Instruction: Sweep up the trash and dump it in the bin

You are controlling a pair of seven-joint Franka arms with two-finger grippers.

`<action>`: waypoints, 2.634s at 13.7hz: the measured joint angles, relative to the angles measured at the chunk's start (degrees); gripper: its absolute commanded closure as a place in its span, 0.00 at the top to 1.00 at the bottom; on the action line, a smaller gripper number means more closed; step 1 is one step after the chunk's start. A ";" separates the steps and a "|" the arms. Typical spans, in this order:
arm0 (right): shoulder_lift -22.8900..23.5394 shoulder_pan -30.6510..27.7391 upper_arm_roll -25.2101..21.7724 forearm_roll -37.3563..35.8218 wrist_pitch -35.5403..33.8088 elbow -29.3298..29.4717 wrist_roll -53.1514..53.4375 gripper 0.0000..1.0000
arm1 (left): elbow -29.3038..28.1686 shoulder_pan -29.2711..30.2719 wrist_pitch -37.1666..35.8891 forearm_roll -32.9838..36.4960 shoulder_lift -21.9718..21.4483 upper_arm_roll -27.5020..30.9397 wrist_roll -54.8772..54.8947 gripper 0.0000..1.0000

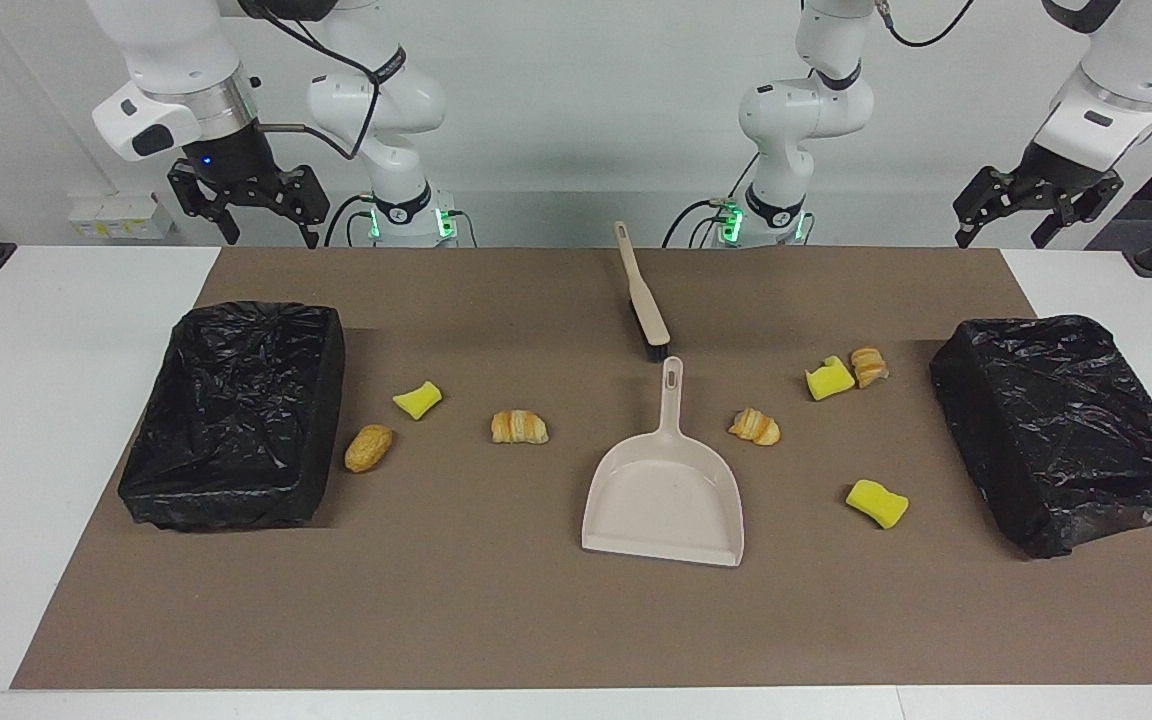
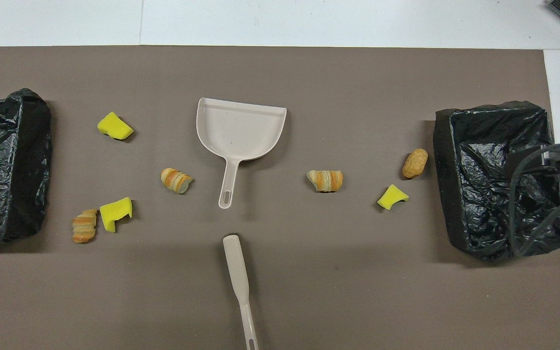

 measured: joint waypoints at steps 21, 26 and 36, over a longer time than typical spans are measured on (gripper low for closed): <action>20.48 16.99 1.59 17.55 18.29 1.43 38.42 1.00 | -55.51 -44.92 41.16 -9.66 -14.76 -4.83 -40.38 1.00; 24.60 20.72 1.70 18.45 24.57 2.02 45.80 1.00 | -62.96 -52.15 49.72 -9.66 -14.38 -4.79 -49.31 0.73; 27.16 24.99 1.73 18.57 29.98 3.19 53.48 1.00 | -63.09 -52.22 53.04 -9.67 -11.94 -4.30 -51.75 0.00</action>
